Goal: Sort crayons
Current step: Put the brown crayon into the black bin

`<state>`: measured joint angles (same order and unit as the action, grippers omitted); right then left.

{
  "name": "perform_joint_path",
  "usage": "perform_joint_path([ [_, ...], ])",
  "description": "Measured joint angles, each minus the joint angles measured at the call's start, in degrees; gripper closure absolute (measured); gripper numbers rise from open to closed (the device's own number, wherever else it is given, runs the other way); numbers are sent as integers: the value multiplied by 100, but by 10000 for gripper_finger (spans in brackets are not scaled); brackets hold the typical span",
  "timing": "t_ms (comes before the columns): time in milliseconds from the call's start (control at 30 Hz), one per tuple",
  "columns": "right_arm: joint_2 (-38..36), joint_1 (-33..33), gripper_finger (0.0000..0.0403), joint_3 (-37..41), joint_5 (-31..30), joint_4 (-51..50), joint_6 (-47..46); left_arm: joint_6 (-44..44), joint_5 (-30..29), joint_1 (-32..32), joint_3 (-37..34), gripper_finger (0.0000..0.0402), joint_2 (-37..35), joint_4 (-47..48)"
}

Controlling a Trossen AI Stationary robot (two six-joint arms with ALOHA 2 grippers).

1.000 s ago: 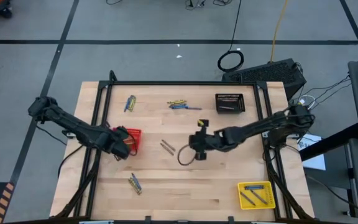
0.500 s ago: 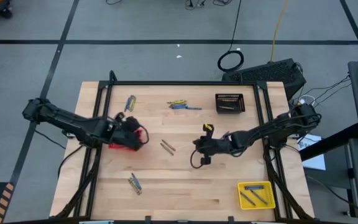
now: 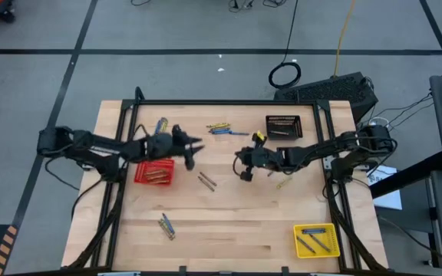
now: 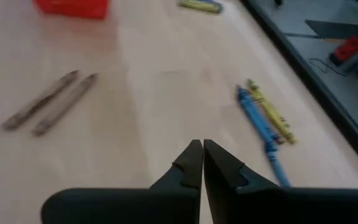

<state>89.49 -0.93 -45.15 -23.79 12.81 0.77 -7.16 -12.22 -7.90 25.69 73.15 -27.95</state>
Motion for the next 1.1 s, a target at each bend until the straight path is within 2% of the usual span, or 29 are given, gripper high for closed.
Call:
perform_joint_path([
  [167, 34, 370, 403, 0, 3, 385, 39, 2, 592, -1097, 2, 265, 152, -209],
  [300, 52, 657, 403, 0, 7, 870, 535, 233, 930, -1759, 4, 265, 263, -240],
  [500, 61, 1137, 403, 0, 7, 1608, 1374, 932, 915, -2334, 4, 265, 323, -593],
  [633, 61, 1457, 403, 0, 38, 1709, 1496, 1126, 902, -2519, 5, 265, 323, -812],
  [833, 188, 2089, 403, 0, 1322, 1801, 975, 1412, 897, -2797, 9, 265, 323, -799],
  [1100, 1143, 2702, 403, -44, 1651, 3101, 1194, 1971, 896, -3189, 11, 265, 323, -959],
])
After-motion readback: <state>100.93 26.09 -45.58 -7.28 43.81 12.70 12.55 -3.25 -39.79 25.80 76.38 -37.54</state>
